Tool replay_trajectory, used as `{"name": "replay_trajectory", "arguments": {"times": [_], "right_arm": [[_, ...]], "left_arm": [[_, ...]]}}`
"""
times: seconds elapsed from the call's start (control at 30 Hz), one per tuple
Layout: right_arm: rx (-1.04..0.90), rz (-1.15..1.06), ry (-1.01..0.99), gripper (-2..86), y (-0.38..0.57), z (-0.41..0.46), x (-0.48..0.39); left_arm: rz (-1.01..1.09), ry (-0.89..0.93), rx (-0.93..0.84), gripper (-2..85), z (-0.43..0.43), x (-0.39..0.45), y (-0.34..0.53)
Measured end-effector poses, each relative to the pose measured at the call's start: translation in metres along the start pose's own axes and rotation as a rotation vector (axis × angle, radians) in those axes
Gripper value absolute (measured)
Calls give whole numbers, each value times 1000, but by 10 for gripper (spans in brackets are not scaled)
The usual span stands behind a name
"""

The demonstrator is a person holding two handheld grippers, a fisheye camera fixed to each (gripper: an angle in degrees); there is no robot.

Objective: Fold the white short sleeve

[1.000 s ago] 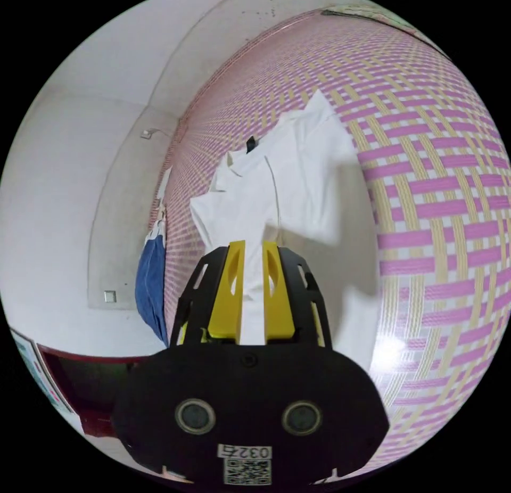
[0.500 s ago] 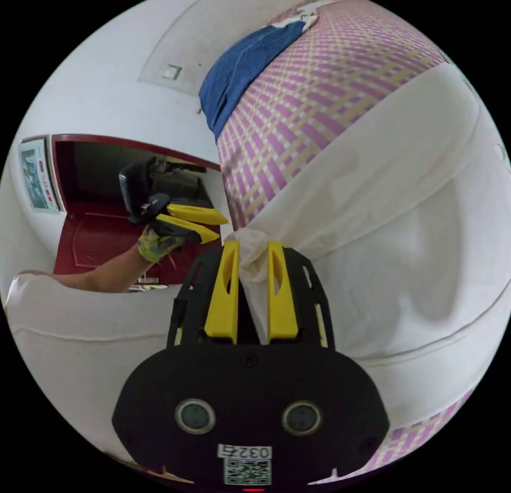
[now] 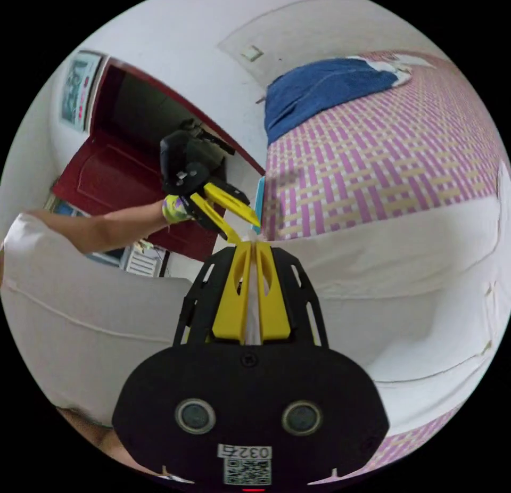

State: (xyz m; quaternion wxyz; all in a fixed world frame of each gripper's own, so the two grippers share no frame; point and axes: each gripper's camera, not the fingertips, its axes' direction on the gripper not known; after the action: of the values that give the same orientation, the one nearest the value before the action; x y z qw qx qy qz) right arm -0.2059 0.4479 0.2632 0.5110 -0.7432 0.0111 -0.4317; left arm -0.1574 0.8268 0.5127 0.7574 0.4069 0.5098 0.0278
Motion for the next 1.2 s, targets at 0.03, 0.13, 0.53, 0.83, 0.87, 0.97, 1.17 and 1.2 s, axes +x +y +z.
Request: {"name": "replay_trajectory", "arguments": {"times": [0.03,0.13,0.53,0.83,0.87,0.97,1.17,1.2], "right_arm": [[-12,-63,14,-8,-2,-3,-10],[-44,-199,58,-8,-9,-8,-35],[-57,-384,121,-9,-27,-30,-75],[-60,-470,88,-9,-35,-37,-86],[-66,-469,85,-9,-37,-36,-85],[-60,-470,72,-9,-42,-37,-82],[-46,-464,84,-9,-46,-37,-76],[-38,-462,90,-9,-46,-37,-75]], "left_arm": [[46,-15,-18,106,-2,3,-10],[184,-27,-108,119,1,17,-41],[384,472,-164,-4,2,23,-58],[219,287,6,86,-4,-6,-39],[235,299,6,117,3,-2,-43],[211,266,-33,155,24,-3,-52],[111,332,90,18,36,-21,-45],[96,331,113,7,34,-21,-41]]}}
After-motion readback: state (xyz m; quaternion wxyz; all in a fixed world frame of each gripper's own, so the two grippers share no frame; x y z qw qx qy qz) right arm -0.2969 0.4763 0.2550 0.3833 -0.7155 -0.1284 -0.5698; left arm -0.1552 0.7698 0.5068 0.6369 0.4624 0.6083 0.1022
